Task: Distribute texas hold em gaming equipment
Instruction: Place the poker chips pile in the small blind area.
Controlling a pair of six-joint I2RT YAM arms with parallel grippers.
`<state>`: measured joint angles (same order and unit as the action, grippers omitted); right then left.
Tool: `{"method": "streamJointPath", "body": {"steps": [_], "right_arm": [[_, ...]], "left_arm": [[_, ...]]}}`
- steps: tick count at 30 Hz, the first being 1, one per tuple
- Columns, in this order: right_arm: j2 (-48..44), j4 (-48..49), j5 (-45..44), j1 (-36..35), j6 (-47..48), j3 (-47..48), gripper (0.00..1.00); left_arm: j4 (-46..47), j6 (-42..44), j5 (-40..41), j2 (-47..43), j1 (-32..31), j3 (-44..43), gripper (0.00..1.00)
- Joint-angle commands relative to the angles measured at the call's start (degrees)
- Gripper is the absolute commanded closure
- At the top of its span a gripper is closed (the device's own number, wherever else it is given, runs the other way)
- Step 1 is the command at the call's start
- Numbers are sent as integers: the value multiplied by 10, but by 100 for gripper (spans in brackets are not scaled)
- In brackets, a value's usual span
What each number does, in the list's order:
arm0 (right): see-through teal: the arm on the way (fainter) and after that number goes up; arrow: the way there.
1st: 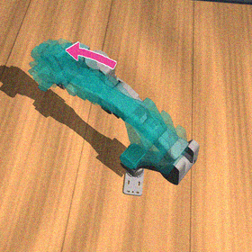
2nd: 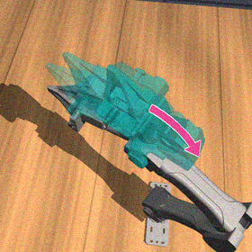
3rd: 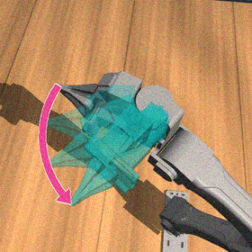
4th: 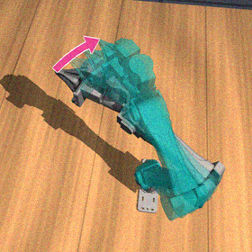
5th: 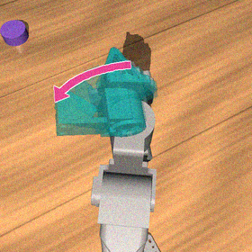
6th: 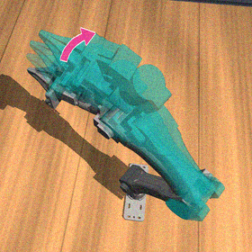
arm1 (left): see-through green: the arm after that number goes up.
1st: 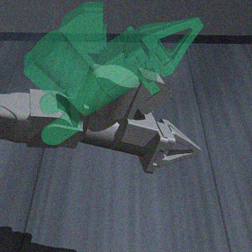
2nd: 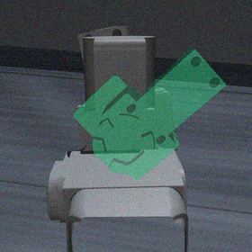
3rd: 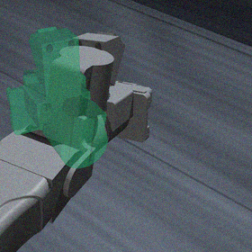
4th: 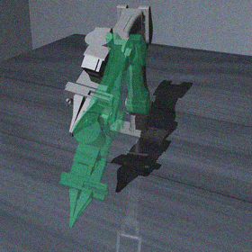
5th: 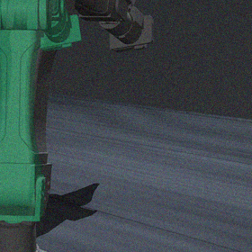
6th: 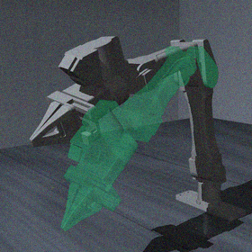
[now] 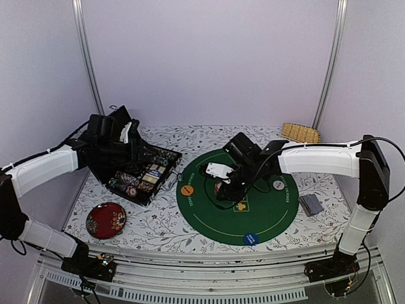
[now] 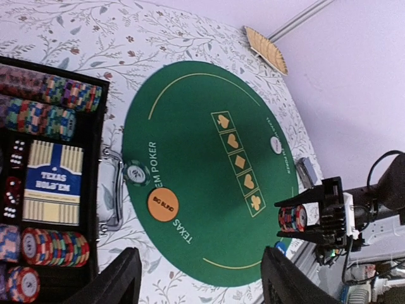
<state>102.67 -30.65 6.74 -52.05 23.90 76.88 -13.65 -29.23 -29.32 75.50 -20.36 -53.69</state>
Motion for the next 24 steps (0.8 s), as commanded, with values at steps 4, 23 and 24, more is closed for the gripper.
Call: {"method": "streamJointPath", "body": {"steps": [4, 23, 24], "right_arm": [[-38, -18, 25, 0, -94, -25, 98], [-71, -86, -46, 14, -169, -49, 98], [-75, -92, -53, 17, -175, -55, 98]], "left_arm": [[-126, 119, 75, -20, 44, -72, 31], [-95, 201, 113, 49, 52, -98, 20], [-96, 204, 115, 47, 54, -94, 19]]}}
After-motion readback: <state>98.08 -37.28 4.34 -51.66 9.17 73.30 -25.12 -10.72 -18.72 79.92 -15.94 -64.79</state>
